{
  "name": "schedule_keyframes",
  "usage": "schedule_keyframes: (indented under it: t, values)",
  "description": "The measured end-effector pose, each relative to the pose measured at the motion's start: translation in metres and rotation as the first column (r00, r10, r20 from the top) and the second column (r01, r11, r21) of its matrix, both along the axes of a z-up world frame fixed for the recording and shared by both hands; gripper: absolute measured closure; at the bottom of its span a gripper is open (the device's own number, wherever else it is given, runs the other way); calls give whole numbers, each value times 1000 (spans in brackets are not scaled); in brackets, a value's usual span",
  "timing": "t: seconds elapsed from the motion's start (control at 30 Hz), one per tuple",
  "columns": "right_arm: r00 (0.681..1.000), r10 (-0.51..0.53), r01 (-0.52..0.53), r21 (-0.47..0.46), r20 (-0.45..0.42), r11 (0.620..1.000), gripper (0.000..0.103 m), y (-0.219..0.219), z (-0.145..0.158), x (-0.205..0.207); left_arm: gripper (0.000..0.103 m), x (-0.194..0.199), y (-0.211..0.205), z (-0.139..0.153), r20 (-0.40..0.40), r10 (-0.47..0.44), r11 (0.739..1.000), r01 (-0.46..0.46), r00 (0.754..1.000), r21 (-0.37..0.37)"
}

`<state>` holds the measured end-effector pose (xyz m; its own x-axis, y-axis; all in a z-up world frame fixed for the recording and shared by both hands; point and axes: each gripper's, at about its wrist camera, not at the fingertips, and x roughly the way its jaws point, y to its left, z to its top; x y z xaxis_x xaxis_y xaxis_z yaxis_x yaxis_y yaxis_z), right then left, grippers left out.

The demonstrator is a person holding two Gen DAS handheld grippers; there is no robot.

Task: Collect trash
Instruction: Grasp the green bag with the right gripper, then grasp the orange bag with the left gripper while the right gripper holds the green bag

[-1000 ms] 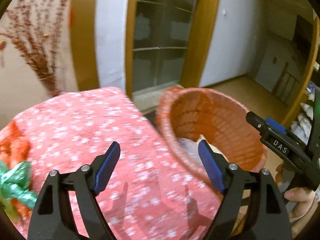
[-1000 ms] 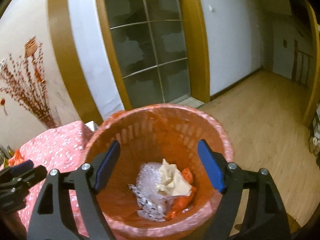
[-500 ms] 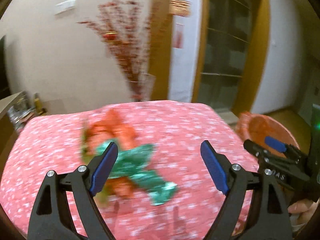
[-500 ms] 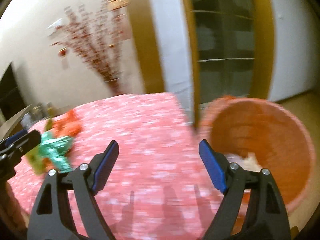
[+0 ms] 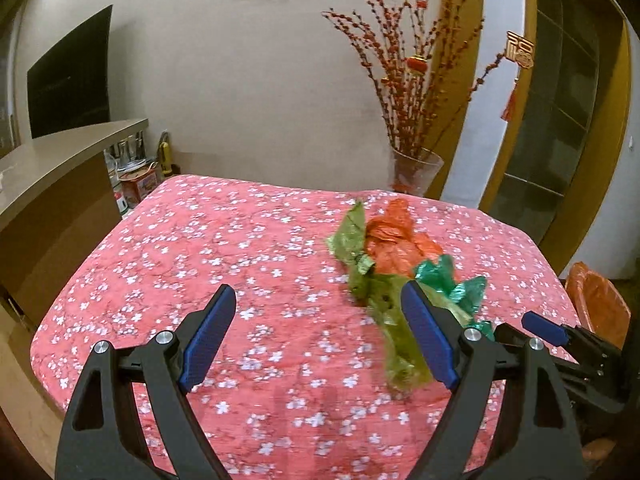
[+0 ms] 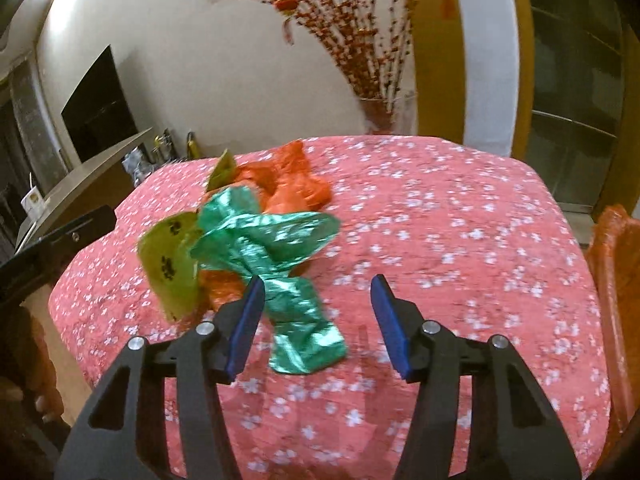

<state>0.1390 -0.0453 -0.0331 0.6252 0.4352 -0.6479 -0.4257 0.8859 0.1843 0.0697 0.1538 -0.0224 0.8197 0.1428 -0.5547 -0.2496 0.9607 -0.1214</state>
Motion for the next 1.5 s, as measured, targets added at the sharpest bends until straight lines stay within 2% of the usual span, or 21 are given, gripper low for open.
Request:
schedule_keyframes:
  t: [0.4, 0.53, 0.63, 1.0, 1.27, 1.4, 1.5]
  values:
    - [998, 54, -57, -67, -34, 996, 49, 31, -17, 13, 19, 1, 5, -9, -12, -3, 1000, 3, 1000, -17]
    - [997, 61, -65, -87, -44, 994, 64, 37, -23, 17, 19, 1, 5, -9, -11, -4, 1000, 4, 1000, -18]
    - [997, 52, -56, -84, -54, 995, 70, 35, -26, 18, 19, 1, 5, -9, -12, -8, 1000, 8, 1000, -19]
    - [998, -42, 39, -67, -55, 997, 74, 2, -29, 21, 19, 7, -16, -1, 3, -63, 998, 63, 998, -12]
    - [988, -143, 139, -66, -58, 988, 74, -34, -32, 24, 20, 29, -67, 16, 33, -189, 982, 189, 981, 16]
    - [979, -196, 193, -63, -54, 979, 75, -54, -31, 24, 25, 53, -92, 11, -13, -236, 971, 236, 972, 38]
    - [970, -236, 232, -57, -62, 971, 75, -72, -32, 25, 32, 70, -104, -1, -82, -239, 969, 243, 968, 49]
